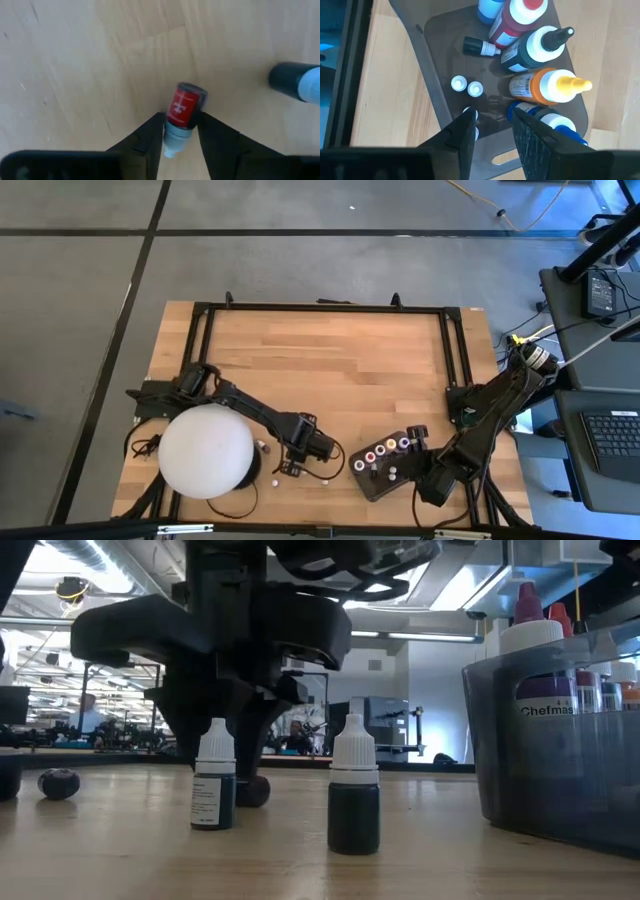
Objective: Pick & Place food coloring
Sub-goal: Put the top small red food coloring bottle into the bin
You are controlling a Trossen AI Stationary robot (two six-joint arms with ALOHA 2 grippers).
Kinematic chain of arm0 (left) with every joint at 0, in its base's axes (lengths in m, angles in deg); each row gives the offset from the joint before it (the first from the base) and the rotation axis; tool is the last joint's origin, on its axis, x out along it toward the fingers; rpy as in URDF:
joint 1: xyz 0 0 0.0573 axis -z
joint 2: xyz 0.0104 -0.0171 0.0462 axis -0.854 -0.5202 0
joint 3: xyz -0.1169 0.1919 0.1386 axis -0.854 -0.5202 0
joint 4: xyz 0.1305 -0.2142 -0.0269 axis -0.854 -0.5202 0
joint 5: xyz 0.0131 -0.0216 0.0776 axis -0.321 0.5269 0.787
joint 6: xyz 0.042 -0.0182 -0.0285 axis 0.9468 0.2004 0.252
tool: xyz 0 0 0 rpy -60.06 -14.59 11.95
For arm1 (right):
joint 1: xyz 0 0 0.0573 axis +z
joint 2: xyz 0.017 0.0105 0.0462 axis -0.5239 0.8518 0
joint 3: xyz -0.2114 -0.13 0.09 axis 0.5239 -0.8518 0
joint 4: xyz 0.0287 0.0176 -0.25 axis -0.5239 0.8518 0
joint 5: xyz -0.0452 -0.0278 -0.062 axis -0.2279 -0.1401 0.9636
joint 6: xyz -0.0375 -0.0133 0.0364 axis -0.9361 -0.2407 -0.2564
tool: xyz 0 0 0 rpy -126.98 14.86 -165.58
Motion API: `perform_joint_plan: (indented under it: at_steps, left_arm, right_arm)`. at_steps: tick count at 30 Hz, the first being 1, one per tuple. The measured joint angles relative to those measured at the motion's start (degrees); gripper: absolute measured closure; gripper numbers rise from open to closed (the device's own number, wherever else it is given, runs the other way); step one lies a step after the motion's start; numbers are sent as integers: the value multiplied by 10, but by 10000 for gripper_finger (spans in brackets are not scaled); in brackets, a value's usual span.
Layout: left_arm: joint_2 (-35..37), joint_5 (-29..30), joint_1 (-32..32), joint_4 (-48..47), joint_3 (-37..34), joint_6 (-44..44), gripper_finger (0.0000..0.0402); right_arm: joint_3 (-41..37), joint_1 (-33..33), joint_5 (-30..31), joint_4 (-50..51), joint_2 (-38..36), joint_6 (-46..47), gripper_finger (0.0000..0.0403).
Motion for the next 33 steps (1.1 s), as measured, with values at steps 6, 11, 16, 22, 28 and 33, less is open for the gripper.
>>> perform_joint_plan:
  at_steps: [6,11,16,22,28,33]
  left_arm:
    - [-1,4,0,1,0,0,330]
    - [-1,13,-1,2,0,-4,334]
    - [11,64,-12,15,0,-4,328]
    - [68,122,-32,66,-1,41,334]
    - [95,38,-74,285,0,168,333]
    - [95,-88,-119,422,0,229,333]
  right_arm:
    - [0,0,17,18,-1,-14,273]
    - [0,5,24,34,-39,-11,273]
    - [0,32,108,40,-103,-28,273]
    - [0,62,193,41,-166,-44,272]
    - [0,88,308,84,-190,-67,272]
    - [0,129,364,97,-209,-57,272]
